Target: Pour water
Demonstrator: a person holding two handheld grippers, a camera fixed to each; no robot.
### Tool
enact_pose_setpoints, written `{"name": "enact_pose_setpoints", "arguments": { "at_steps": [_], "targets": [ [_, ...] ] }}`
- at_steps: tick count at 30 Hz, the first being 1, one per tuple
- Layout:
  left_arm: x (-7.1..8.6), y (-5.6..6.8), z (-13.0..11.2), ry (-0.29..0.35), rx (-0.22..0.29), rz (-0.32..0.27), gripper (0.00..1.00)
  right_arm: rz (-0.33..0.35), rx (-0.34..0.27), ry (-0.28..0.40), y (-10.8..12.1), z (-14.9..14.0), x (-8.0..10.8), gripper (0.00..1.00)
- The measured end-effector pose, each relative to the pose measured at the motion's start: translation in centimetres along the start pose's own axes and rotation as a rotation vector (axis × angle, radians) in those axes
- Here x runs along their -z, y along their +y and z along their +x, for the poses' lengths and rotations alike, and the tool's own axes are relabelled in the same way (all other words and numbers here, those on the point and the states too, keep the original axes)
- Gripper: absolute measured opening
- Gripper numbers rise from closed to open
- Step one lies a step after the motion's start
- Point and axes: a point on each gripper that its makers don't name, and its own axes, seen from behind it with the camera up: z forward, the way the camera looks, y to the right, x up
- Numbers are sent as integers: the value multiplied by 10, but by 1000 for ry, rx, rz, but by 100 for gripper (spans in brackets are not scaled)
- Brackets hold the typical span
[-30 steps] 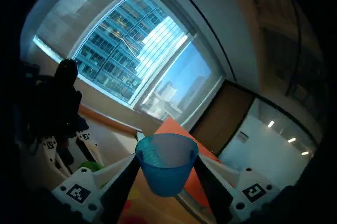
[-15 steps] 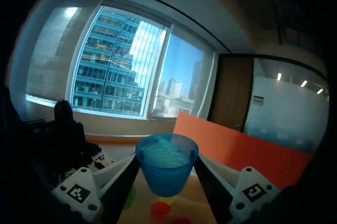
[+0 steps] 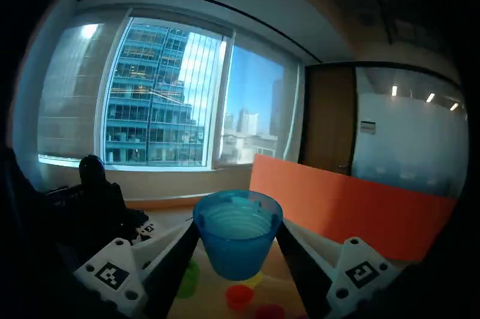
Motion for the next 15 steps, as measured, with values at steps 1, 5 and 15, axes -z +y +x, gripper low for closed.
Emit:
{"name": "enact_pose_setpoints", "arguments": {
  "at_steps": [1, 5, 15],
  "targets": [
    [0, 0, 0, 0, 0, 2, 84, -3, 2, -2, 1, -1, 1, 89],
    [2, -2, 0, 0, 2, 5, 84, -14, 5, -11, 5, -3, 4, 89],
    [3, -9, -1, -10, -1, 22, 84, -44, -7, -24, 16, -10, 15, 89]
  ]
}}
